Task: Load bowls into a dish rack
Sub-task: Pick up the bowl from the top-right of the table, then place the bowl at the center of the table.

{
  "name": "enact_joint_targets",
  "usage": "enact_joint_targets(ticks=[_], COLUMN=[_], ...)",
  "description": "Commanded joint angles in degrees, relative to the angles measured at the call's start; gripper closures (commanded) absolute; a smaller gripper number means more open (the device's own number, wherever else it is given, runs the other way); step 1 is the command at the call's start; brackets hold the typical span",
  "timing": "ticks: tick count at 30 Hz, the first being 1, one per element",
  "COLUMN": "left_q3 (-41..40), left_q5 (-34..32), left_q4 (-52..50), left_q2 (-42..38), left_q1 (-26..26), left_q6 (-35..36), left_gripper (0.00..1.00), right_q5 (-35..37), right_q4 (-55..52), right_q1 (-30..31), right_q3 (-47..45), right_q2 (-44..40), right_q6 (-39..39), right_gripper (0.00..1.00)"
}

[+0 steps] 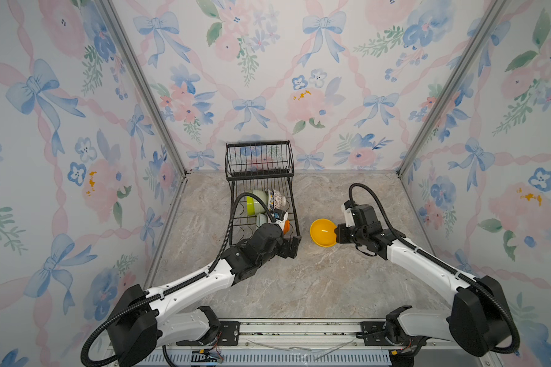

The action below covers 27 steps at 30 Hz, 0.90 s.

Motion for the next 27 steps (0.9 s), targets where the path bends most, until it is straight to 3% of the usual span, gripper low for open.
enact_joint_targets(ticks=[1,15,27], left_q3=[-0.8,-9.42,-11.64], left_q5=[-3.06,-5.95,-6.56], left_q4=[-0.54,-4.22,-8.77], left_q2=[-2.59,-15.35,-22.19], left_q1=[0.87,4.05,5.13], left_q6=[-2.11,-7.19,-8.18], left_gripper=[0.02,0.02,0.02], right_q5=[-1.4,-0.29,5.03], right_q4=[-0.04,4.25,0.95], right_q1=[4.14,18.22,25.5], right_q3=[-1.16,-0.4,9.43], right_q2=[-1.72,4.91,17.06], right_q6=[0.21,3.11,4.09], right_gripper=[1.0,1.0,1.0])
